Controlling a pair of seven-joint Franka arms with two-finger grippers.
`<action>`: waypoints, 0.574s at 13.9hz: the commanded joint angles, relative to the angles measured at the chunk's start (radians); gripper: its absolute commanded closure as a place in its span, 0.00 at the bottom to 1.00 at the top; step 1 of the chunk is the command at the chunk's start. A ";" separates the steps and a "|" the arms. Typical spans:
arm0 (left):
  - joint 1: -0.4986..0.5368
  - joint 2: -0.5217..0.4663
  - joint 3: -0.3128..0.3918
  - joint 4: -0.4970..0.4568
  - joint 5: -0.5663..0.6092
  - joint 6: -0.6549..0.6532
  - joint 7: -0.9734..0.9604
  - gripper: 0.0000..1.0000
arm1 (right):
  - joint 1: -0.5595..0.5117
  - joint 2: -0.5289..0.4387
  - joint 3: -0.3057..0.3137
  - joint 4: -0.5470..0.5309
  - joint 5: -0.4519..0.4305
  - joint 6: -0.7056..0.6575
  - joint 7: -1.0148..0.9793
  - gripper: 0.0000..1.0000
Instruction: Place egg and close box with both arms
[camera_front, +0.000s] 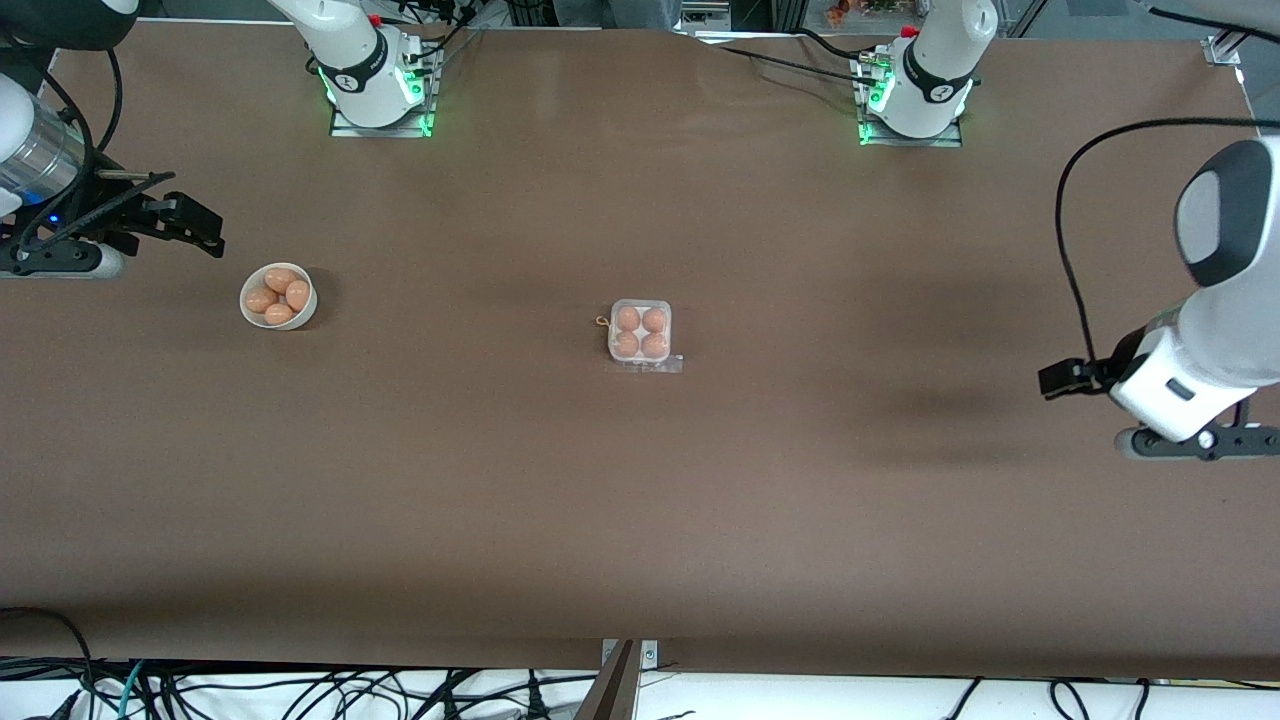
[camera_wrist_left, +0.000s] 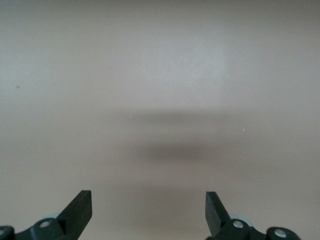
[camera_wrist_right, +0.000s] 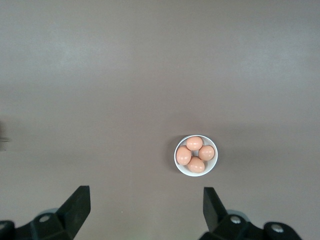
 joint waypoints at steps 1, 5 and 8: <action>-0.005 -0.162 0.012 -0.189 -0.026 0.015 0.035 0.00 | -0.013 -0.006 0.011 -0.004 -0.002 0.003 0.003 0.00; 0.005 -0.271 0.055 -0.291 -0.142 0.015 0.033 0.00 | -0.013 -0.006 0.011 -0.004 -0.002 0.003 0.002 0.00; 0.006 -0.290 0.057 -0.314 -0.156 0.013 0.020 0.02 | -0.013 -0.006 0.011 -0.004 -0.002 0.003 0.000 0.00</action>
